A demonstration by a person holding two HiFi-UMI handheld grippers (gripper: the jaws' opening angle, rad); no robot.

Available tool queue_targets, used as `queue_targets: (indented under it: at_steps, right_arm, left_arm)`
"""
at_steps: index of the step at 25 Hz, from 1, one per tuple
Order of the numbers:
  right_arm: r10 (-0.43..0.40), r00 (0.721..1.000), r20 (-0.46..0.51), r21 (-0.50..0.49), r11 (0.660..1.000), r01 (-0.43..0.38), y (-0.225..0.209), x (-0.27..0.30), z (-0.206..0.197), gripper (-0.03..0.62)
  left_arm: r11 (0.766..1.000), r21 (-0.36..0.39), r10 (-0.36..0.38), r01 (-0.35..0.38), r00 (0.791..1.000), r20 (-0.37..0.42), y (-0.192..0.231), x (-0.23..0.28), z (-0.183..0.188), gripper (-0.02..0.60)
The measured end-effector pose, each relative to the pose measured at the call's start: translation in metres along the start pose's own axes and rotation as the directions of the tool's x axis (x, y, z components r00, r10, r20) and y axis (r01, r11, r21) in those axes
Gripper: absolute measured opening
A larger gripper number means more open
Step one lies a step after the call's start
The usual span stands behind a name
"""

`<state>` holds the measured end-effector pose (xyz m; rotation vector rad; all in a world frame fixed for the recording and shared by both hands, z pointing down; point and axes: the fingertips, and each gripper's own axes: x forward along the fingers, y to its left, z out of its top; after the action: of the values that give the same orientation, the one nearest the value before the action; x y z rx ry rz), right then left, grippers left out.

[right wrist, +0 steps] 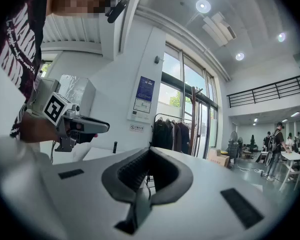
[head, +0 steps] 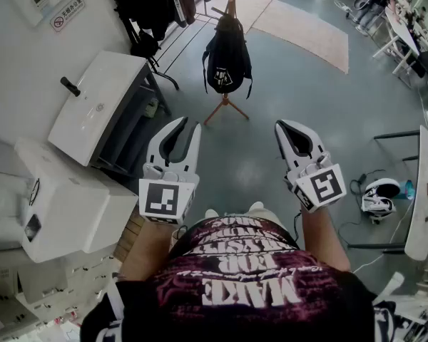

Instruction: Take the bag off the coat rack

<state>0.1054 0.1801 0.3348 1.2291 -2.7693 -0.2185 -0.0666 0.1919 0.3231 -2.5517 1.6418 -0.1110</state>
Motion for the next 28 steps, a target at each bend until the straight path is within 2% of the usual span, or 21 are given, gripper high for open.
queue_targets:
  at_steps: [11, 15, 18, 22, 28]
  right_arm:
    - [0.002, 1.0, -0.028, 0.029, 1.0, -0.001, 0.01, 0.001, -0.003, 0.005]
    - [0.012, 0.999, -0.04, 0.048, 0.999, -0.01, 0.022, 0.003, -0.007, 0.008]
    - [0.01, 0.999, -0.052, 0.053, 0.999, -0.007, 0.032, 0.004, -0.011, 0.049]
    - [-0.004, 0.997, -0.081, 0.063, 0.998, 0.009, 0.041, 0.0, -0.019, 0.071]
    - [0.002, 0.995, -0.099, 0.091, 0.996, 0.007, 0.034, -0.001, -0.024, 0.106]
  left_arm:
    - [1.0, 0.007, 0.008, -0.008, 1.0, 0.003, 0.008, -0.013, -0.002, 0.083]
    - [1.0, -0.012, -0.018, 0.018, 1.0, -0.016, 0.01, -0.018, -0.012, 0.084]
    - [0.999, -0.026, -0.031, 0.031, 0.999, -0.023, 0.014, -0.022, -0.018, 0.084]
    - [0.998, -0.039, -0.047, 0.045, 0.998, -0.044, 0.015, -0.028, -0.032, 0.084]
    - [0.998, -0.056, -0.026, 0.025, 0.999, -0.025, 0.024, -0.024, -0.031, 0.086]
